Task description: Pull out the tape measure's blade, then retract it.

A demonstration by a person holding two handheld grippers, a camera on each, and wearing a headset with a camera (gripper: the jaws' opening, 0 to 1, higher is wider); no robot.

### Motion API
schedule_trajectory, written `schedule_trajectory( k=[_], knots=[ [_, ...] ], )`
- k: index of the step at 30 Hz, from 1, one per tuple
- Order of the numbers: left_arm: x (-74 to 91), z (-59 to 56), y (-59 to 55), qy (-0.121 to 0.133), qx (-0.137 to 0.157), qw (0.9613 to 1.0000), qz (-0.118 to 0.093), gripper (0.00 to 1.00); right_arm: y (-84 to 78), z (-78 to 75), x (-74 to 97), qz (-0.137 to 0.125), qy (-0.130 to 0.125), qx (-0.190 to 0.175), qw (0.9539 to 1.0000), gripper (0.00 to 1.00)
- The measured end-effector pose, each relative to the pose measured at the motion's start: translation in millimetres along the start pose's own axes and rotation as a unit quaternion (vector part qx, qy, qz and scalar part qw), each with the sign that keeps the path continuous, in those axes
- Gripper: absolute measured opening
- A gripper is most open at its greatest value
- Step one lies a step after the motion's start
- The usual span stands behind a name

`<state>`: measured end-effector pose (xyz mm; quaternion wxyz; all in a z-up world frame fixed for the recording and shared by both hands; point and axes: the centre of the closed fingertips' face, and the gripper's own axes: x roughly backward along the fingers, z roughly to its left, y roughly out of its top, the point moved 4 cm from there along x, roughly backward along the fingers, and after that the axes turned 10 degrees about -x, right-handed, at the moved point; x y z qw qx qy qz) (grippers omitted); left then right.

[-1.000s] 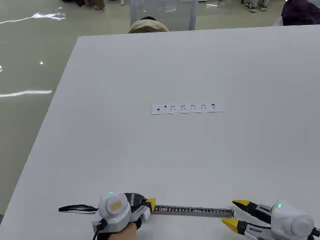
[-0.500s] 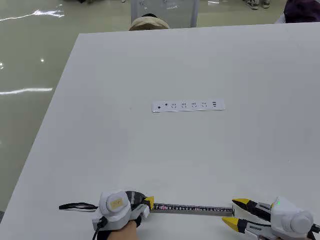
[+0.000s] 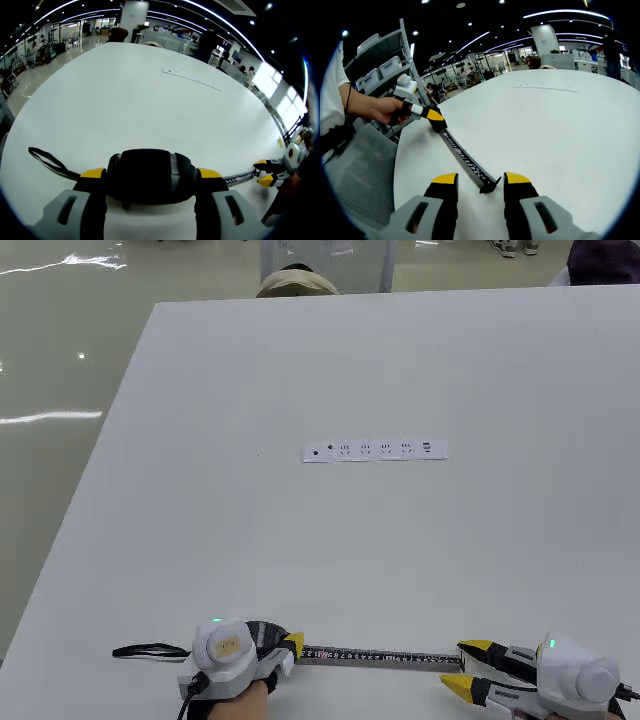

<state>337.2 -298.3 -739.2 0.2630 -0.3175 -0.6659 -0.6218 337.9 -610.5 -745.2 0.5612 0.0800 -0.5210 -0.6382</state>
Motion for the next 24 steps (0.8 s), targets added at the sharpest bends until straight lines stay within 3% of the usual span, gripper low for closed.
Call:
schedule_trajectory(
  k=[24],
  knots=[
    [0.8,-1.3,-0.7,0.001,-0.013,0.9999,0.001,0.69,-3.6,-9.9,-1.1,0.009,0.023,-0.041,0.9989,0.20]
  ],
)
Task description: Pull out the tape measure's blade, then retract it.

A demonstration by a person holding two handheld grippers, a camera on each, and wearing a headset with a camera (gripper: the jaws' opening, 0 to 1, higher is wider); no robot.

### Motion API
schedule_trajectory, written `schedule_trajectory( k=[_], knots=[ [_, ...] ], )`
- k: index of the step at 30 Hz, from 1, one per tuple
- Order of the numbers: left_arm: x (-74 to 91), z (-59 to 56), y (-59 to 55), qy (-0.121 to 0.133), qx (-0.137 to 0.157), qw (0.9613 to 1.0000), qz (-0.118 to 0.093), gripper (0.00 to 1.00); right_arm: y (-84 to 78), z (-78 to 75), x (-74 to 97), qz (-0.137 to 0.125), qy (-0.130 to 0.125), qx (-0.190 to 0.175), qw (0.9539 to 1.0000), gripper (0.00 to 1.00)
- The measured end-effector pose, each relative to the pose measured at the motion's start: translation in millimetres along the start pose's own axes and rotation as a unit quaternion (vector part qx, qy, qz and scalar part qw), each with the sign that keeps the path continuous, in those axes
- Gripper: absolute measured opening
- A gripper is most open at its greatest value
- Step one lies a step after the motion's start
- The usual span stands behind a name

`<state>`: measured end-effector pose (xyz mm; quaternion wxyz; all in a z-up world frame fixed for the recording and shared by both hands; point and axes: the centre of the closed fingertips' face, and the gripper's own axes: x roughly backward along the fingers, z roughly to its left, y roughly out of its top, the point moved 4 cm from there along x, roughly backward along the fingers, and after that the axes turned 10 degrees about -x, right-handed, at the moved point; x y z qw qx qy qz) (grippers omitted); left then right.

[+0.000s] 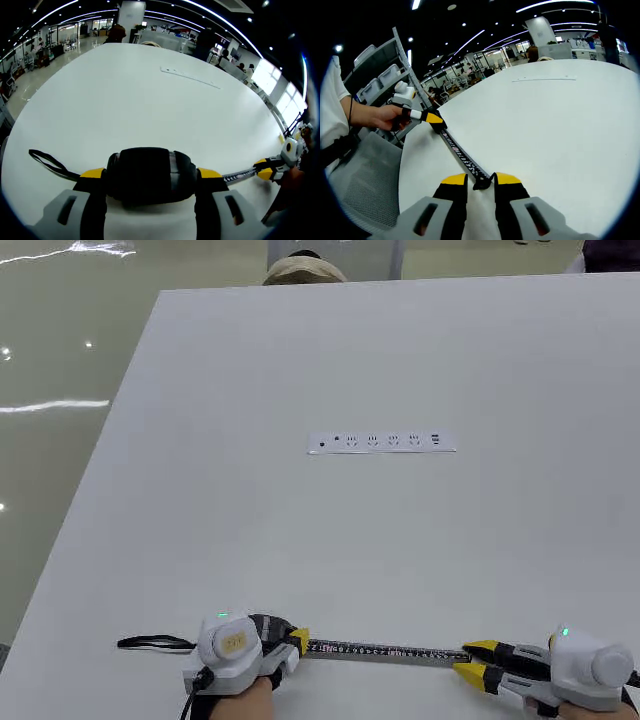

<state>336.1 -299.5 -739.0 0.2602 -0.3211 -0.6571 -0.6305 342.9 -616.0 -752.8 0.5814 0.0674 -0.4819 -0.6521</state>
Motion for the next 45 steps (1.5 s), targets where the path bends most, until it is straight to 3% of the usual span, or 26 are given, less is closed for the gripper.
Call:
schedule_trajectory(
  k=[19,26,29,32,40,45],
  knots=[
    [-1.1,0.4,-0.8,0.001,-0.002,1.0000,0.000,0.69,-0.2,-2.6,1.8,0.007,0.013,-0.005,0.9999,0.15],
    [-1.0,0.3,-0.6,0.000,-0.002,1.0000,0.002,0.70,-0.2,-1.6,1.9,0.009,0.016,0.009,0.9998,0.14],
    [-1.0,0.2,-0.5,0.000,-0.002,1.0000,0.001,0.70,-0.8,-0.3,2.5,0.004,0.016,0.029,0.9994,0.13],
    [-0.8,0.3,-0.6,0.000,-0.002,1.0000,0.001,0.70,-0.8,-0.4,2.8,-0.003,0.013,0.072,0.9973,0.13],
    [-1.1,0.3,-0.9,-0.001,-0.003,1.0000,0.001,0.69,-2.7,1.9,2.7,-0.024,0.000,0.127,0.9916,0.12],
    [-2.2,0.7,-1.1,-0.001,-0.003,1.0000,0.002,0.69,-2.1,0.4,2.0,-0.026,-0.005,0.133,0.9908,0.12]
  ],
)
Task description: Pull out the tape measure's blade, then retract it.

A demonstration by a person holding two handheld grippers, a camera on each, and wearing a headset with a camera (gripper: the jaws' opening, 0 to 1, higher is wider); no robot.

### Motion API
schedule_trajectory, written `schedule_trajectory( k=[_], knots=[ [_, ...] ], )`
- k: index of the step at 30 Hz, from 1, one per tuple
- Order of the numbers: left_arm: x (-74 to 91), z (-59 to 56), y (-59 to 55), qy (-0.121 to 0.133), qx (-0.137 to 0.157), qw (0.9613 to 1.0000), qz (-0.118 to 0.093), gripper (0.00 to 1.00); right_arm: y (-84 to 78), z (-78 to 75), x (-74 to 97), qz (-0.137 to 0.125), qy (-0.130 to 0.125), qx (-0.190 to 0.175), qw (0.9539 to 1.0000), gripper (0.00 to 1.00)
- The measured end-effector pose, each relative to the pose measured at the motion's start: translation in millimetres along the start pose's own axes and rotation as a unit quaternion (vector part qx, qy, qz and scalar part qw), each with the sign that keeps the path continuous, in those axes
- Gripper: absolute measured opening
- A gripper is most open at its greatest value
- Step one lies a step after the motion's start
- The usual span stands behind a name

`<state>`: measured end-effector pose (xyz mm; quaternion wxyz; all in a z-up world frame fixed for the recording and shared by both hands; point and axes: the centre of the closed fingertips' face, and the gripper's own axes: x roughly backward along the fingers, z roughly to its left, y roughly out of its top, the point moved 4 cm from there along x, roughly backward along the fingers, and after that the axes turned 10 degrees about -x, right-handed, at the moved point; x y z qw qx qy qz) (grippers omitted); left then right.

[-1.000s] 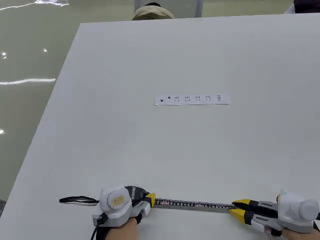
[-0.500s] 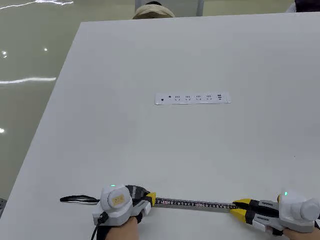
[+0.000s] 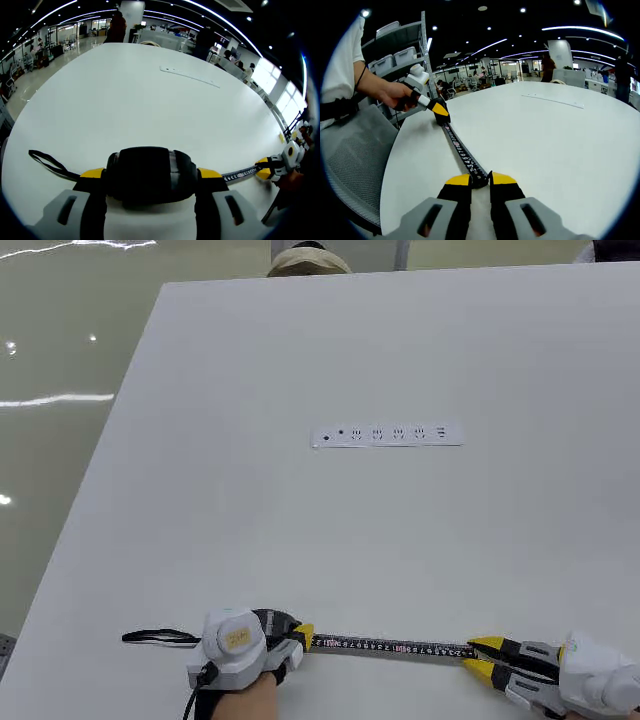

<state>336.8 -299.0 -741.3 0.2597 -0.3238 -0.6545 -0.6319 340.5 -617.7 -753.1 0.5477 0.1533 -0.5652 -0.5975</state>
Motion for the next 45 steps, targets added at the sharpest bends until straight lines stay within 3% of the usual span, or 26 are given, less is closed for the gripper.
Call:
schedule_trajectory(
  k=[17,28,45],
  knots=[
    [1.2,-0.1,-0.3,0.002,-0.004,1.0000,0.004,0.68,0.6,0.2,-0.1,0.001,-0.004,-0.005,1.0000,0.12],
    [1.7,-0.2,-0.3,0.002,-0.005,1.0000,0.005,0.68,7.9,11.1,-18.3,-0.003,0.015,-0.005,0.9999,0.12],
    [0.8,0.3,-1.3,0.001,-0.004,1.0000,0.006,0.68,10.6,16.1,-29.8,-0.005,0.024,-0.006,0.9997,0.12]
  ],
)
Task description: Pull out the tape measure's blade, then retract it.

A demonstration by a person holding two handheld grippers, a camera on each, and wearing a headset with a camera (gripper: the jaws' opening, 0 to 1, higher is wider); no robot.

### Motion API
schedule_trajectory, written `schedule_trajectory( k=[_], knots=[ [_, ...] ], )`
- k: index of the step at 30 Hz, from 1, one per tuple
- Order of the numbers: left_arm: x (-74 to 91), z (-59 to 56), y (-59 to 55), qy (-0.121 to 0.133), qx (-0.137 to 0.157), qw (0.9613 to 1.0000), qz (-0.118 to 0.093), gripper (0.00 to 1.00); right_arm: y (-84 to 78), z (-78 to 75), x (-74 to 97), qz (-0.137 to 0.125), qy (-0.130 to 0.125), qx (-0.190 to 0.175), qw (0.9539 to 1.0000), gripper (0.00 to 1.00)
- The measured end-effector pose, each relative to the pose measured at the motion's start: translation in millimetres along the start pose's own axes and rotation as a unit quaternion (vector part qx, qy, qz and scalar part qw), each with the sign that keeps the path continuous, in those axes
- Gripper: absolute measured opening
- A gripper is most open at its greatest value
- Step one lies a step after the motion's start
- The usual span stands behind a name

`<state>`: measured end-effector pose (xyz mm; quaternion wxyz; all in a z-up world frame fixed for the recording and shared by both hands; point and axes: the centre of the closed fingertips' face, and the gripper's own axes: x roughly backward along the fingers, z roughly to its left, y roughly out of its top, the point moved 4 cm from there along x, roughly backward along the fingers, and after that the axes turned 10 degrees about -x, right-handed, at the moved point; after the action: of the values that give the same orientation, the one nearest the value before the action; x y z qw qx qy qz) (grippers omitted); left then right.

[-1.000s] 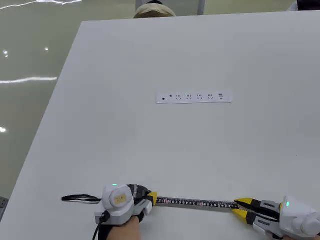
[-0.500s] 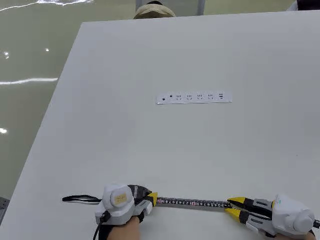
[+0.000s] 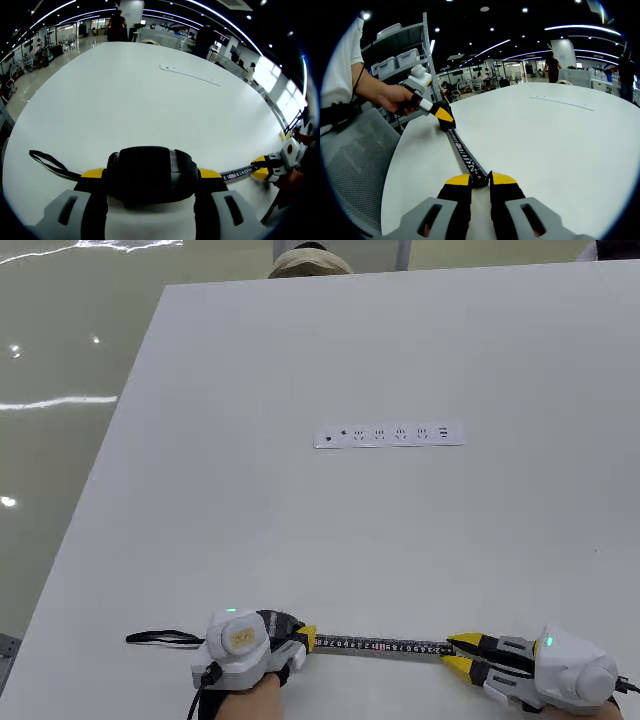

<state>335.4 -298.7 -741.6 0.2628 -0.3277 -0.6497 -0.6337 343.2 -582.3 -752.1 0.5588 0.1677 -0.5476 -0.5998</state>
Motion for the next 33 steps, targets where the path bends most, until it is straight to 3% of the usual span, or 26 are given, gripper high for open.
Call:
schedule_trajectory(
  k=[33],
  knots=[
    [0.8,-0.9,0.2,-0.001,0.002,1.0000,0.001,0.68,8.0,12.8,-27.3,0.000,0.018,0.002,0.9998,0.12]
  ],
)
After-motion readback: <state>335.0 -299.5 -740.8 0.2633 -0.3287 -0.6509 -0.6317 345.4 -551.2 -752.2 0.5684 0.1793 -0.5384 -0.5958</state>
